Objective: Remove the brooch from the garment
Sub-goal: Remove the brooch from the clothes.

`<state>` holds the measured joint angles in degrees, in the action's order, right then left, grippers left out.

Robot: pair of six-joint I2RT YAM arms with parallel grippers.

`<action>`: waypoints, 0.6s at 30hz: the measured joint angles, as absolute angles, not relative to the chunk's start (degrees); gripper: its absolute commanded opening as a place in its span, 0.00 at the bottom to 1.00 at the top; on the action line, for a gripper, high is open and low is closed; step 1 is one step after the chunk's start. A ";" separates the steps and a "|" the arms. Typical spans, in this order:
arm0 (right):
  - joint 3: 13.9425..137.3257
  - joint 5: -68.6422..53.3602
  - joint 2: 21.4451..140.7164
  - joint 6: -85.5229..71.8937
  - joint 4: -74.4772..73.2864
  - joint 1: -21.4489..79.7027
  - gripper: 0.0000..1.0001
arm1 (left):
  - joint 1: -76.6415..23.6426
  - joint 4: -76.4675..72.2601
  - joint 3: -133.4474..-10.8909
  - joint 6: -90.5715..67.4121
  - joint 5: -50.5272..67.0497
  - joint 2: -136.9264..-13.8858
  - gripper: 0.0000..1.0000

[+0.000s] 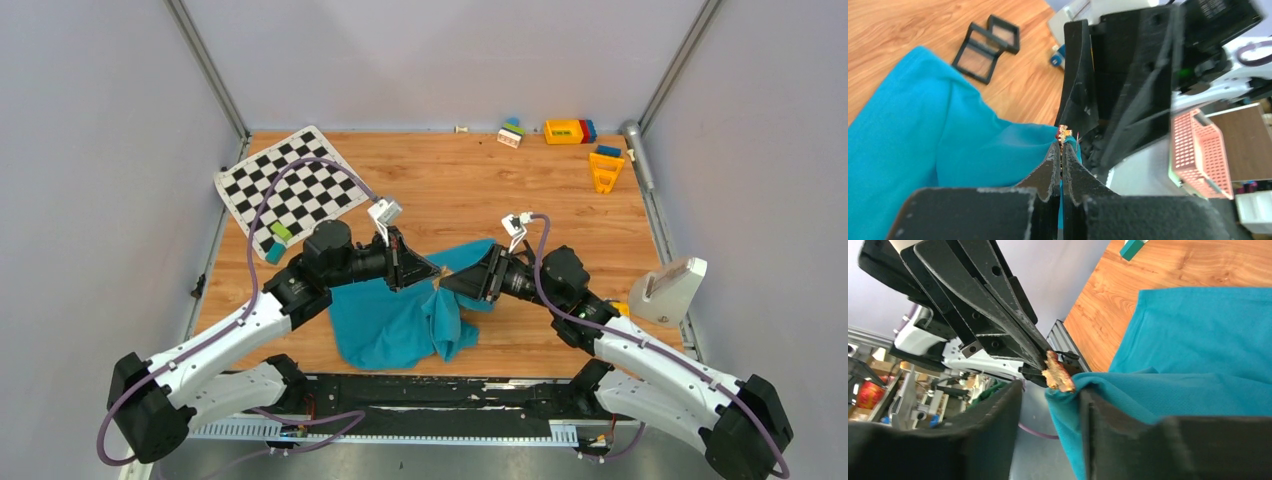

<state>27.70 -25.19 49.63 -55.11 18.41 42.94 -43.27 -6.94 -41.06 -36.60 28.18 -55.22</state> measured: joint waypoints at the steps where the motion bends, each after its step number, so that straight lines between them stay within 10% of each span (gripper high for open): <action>1: 27.73 -25.17 49.65 -54.89 18.13 43.07 0.65 | -43.72 -4.27 -42.04 -35.35 27.62 -55.61 0.00; 18: 27.75 -20.08 48.71 -53.71 12.82 43.38 0.68 | -44.47 9.19 -42.39 -27.94 16.16 -55.68 0.00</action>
